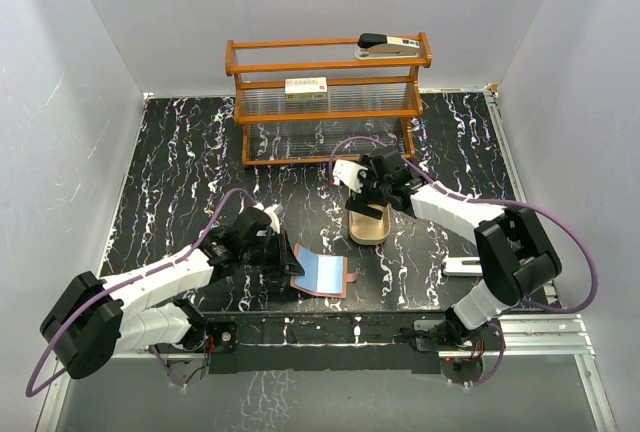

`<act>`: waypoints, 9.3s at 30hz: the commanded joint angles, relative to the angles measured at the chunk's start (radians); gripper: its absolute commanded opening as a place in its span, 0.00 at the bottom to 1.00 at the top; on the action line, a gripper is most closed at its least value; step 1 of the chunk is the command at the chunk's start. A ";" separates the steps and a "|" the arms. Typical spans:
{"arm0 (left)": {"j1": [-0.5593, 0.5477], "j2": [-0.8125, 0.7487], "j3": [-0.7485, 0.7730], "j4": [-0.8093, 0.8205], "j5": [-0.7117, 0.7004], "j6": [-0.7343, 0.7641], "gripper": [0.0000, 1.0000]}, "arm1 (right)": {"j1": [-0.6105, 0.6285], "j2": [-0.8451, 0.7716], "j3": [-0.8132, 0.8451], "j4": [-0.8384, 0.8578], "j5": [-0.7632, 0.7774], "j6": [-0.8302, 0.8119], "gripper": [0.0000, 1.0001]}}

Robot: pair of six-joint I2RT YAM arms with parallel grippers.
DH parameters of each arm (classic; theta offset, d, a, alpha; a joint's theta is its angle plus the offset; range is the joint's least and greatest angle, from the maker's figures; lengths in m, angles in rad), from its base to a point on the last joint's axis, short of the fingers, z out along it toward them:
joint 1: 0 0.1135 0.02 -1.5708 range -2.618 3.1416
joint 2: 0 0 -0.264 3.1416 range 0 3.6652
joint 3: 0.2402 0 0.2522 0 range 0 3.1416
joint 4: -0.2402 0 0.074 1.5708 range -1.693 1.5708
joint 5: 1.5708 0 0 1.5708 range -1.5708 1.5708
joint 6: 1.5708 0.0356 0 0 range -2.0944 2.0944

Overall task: Put the credit cards into the card holder
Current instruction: Pick up the credit card from the storage box, then insert the credit card into the card holder.

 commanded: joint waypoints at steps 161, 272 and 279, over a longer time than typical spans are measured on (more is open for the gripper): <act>-0.005 -0.010 -0.132 0.039 -0.172 -0.088 0.00 | 0.417 -0.128 -0.309 0.142 -0.033 1.800 0.03; -0.006 0.025 -0.192 0.076 -0.177 -0.084 0.00 | 0.330 -0.171 -0.537 0.455 -0.267 1.857 0.00; -0.005 0.023 -0.192 0.075 -0.177 -0.086 0.00 | 0.319 -0.215 -0.564 0.536 -0.295 1.919 0.00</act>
